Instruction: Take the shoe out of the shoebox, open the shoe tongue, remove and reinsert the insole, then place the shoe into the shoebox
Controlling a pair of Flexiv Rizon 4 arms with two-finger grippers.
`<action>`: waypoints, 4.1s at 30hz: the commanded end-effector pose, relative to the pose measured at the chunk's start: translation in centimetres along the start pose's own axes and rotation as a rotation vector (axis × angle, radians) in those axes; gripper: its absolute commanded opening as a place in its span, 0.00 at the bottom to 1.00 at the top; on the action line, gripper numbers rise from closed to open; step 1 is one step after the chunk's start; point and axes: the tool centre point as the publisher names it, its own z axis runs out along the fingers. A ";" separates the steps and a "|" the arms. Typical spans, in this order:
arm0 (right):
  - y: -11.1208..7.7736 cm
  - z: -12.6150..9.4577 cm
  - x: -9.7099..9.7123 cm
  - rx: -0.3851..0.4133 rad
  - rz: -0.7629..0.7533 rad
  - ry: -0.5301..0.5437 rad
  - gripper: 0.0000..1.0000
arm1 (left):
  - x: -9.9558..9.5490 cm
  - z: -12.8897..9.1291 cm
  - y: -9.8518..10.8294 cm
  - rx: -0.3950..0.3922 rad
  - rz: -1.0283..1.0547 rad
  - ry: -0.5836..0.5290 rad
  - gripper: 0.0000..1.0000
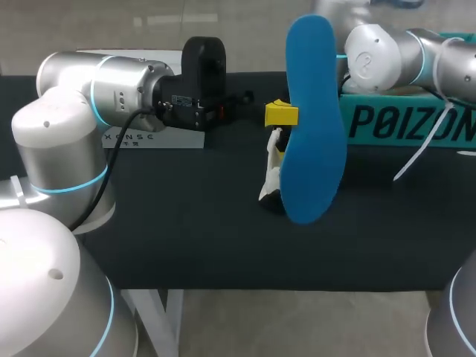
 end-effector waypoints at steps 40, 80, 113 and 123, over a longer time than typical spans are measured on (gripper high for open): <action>-7.4 -19.9 -1.4 -0.526 0.281 1.115 1.00 | 0.0 0.1 0.0 0.002 0.001 -0.001 0.00; -6.1 -25.2 -1.6 -0.555 0.287 1.182 1.00 | 0.0 0.1 0.0 0.002 0.001 -0.001 0.00; -6.1 -25.2 -1.6 -0.555 0.287 1.182 1.00 | -9.2 -5.1 -1.6 -1.439 2.048 -0.213 0.00; -6.1 -25.2 -1.6 -0.555 0.287 1.182 1.00 | -9.4 -5.0 -1.7 -1.436 2.012 -0.205 0.00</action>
